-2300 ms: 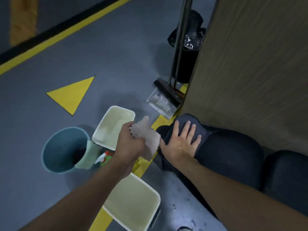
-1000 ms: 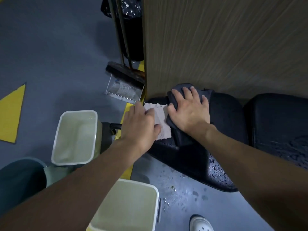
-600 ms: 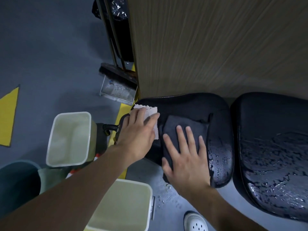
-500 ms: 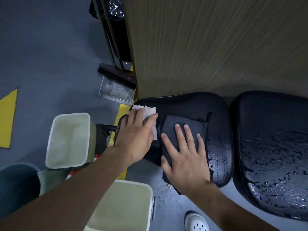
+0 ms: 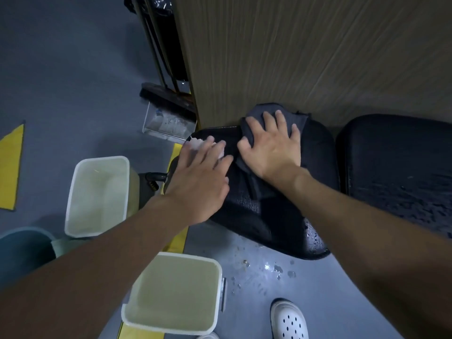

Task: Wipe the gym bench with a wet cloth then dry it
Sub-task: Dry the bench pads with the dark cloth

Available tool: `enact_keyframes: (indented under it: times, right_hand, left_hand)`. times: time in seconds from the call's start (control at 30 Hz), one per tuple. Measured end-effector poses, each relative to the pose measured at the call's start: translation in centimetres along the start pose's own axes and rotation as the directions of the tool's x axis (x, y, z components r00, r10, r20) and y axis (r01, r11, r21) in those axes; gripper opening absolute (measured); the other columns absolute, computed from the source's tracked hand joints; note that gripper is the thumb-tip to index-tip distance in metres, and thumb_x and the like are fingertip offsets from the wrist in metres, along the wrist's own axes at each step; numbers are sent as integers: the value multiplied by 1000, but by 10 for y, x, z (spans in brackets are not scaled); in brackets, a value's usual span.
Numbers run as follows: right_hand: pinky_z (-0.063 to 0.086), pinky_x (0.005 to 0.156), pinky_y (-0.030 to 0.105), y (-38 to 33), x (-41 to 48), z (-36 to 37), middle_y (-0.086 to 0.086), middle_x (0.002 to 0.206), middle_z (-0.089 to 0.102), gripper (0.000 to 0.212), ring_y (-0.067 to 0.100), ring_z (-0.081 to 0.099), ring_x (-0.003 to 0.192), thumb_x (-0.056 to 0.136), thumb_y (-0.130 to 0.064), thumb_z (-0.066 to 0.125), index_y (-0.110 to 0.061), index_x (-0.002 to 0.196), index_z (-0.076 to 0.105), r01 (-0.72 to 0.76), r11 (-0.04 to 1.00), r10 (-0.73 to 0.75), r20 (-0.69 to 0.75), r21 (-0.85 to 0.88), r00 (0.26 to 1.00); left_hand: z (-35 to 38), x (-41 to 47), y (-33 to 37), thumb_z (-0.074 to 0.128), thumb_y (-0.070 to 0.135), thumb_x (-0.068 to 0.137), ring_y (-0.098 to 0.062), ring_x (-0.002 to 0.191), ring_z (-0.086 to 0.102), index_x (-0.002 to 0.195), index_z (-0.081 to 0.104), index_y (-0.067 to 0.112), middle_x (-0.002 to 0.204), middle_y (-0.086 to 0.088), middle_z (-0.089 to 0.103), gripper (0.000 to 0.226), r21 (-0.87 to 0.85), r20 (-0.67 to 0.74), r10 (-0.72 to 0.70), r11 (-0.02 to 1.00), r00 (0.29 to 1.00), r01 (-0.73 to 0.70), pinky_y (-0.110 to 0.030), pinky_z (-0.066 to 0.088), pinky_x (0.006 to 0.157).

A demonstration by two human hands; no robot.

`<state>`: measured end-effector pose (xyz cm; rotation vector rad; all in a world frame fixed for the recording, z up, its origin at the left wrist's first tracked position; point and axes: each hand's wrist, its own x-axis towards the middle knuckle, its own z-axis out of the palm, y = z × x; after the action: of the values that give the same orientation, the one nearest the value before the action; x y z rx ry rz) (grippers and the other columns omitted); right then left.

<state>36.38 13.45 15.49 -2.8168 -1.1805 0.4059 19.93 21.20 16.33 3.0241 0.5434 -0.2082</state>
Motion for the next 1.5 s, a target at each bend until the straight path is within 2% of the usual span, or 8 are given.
enact_keyframes:
  times: [0.1,0.27,0.4,0.53,0.83,0.97,1.2,1.5]
  right_hand:
    - [3,120,56,4,-46,9,4,167,7,64,26,-6,153,93,-53,24,-36,155,19,29,999,-30,-30,-27,999]
    - [16,117,61,21,-147,37,13,164,20,66,33,9,152,90,-51,38,-30,152,33,96,990,-104,-74,-100,992]
    - [19,116,61,36,-156,43,14,163,21,64,34,12,152,90,-51,40,-31,151,36,164,978,-173,-69,-130,982]
    - [19,117,60,36,-126,32,12,163,23,66,32,14,152,88,-52,37,-33,150,36,130,989,-137,-97,-68,986]
    - [12,117,60,69,16,-15,6,165,13,65,28,0,152,92,-56,27,-38,153,20,-108,992,107,17,60,994]
    - [15,117,60,69,-27,-5,4,166,10,67,26,-2,153,89,-55,27,-39,154,20,-136,990,137,-40,34,990]
    - [30,110,63,73,-173,35,18,160,26,70,39,17,150,82,-46,44,-24,149,42,-91,996,89,-124,-12,988]
    - [24,115,59,82,-90,5,13,162,24,72,33,14,151,82,-53,32,-34,151,33,-57,998,54,-89,-34,995]
  left_hand:
    - [-2,3,10,33,37,99,-22,151,-3,151,25,21,164,-3,9,55,-21,49,21,1000,999,-20,-53,3,119]
    - [-9,5,22,39,41,98,-22,151,-10,154,14,16,165,-6,1,66,-34,151,23,999,988,-18,-55,1,119]
    - [-19,14,29,57,61,83,-25,150,-11,154,8,13,163,-11,-3,99,-87,279,30,996,960,-6,-54,7,119]
    - [-20,18,34,69,71,69,-32,150,-9,154,0,13,161,-16,-2,124,15,323,21,1000,946,-27,-59,12,117]
    - [-19,20,37,70,73,65,-33,149,-3,153,3,12,157,-15,7,126,69,312,0,997,950,-23,-58,16,116]
    - [-21,19,38,71,72,65,-33,150,-4,153,3,12,157,-16,8,126,62,317,-8,998,948,-13,-58,16,116]
    - [-27,16,39,72,66,70,-33,150,-11,154,-1,11,160,-17,-1,124,16,354,-11,1000,935,6,-59,10,118]
    - [-22,19,39,68,71,70,-34,149,-10,154,-3,11,161,-17,0,125,52,317,-3,999,948,-14,-60,11,117]
